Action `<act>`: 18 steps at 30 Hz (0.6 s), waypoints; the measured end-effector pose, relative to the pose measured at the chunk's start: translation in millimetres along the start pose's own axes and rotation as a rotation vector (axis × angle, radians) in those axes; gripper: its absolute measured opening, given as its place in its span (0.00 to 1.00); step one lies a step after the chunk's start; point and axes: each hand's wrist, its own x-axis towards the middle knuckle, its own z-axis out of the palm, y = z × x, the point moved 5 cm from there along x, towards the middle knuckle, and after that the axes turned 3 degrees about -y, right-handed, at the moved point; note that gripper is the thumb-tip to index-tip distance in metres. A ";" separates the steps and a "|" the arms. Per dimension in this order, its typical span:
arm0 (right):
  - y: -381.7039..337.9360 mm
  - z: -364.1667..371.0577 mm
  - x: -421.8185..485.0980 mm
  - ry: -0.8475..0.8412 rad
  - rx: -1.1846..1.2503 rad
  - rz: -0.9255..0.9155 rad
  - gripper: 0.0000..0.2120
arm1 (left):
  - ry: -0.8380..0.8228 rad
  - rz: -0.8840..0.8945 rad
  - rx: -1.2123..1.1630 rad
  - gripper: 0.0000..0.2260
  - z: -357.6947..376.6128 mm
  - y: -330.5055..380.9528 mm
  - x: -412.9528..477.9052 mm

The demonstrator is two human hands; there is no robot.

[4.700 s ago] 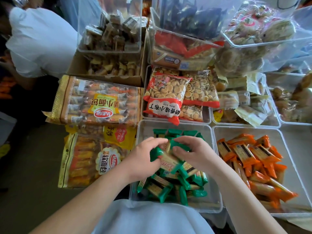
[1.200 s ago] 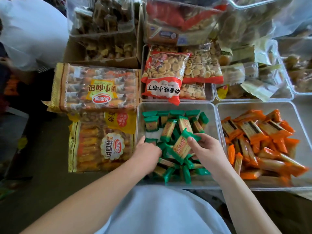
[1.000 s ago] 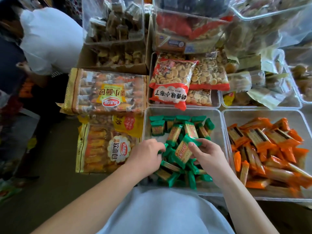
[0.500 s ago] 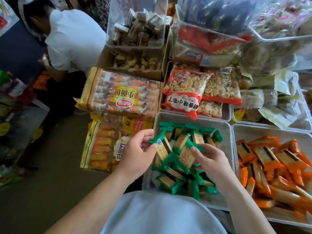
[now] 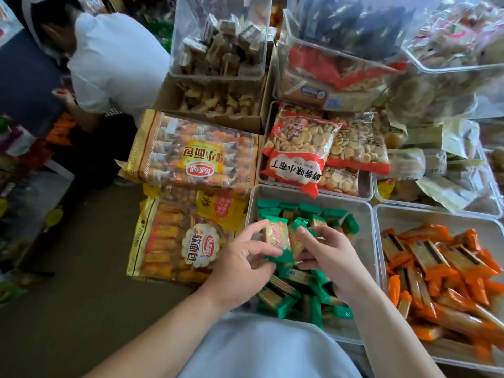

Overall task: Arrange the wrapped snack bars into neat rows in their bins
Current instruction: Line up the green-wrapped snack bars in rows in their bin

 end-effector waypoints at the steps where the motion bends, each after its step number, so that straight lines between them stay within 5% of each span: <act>1: 0.6 1.3 0.9 0.002 0.002 0.004 0.17 | -0.008 0.029 0.018 0.13 -0.3 3.7 -1.4; 6: 5.7 2.2 3.1 0.041 -0.006 0.007 0.16 | 0.149 0.016 -0.041 0.04 -5.9 8.7 -0.4; 13: -0.9 6.7 -3.3 -0.045 -0.136 -0.056 0.13 | 0.246 -0.153 -0.067 0.08 -13.8 4.8 10.1; 18: -3.9 -1.2 -0.5 -0.020 -0.111 -0.049 0.11 | 0.143 -0.272 -0.186 0.18 -4.0 -5.4 12.7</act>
